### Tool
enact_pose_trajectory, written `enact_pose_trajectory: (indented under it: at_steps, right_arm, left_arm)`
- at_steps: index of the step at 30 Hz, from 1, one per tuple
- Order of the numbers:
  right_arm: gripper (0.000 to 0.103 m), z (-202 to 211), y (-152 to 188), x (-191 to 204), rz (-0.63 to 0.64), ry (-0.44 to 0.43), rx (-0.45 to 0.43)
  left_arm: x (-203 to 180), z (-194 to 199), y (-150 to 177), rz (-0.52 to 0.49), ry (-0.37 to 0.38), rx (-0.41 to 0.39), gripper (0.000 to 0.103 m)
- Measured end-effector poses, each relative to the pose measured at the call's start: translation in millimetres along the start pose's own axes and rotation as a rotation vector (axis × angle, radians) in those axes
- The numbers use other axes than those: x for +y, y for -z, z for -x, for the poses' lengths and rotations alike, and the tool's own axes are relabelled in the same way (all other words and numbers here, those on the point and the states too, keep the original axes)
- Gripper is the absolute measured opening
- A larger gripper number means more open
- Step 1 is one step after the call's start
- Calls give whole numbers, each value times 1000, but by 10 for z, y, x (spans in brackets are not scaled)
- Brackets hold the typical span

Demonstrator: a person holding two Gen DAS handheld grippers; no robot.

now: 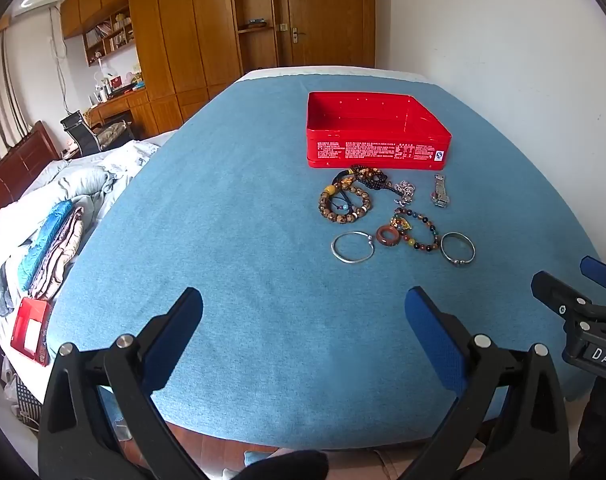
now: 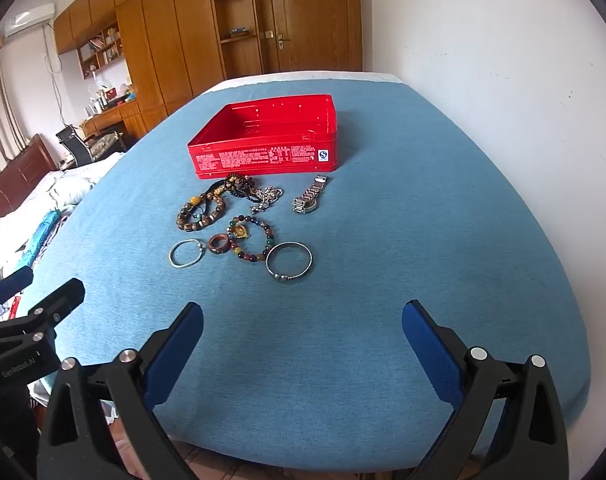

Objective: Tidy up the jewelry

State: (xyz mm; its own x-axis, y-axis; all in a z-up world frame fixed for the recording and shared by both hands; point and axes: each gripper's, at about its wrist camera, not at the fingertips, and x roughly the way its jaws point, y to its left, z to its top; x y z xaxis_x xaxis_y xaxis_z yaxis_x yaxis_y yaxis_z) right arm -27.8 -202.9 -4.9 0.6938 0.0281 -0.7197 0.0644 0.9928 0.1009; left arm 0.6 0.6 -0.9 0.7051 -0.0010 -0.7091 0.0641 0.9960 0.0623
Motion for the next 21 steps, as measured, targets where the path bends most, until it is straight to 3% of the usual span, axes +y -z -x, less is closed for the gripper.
enact_pose_trajectory:
  at_steps: [21]
  right_arm:
    - [99,17,5,22,-1,-2,1]
  left_arm:
    - [-18,-25,-39,2,1,3,100]
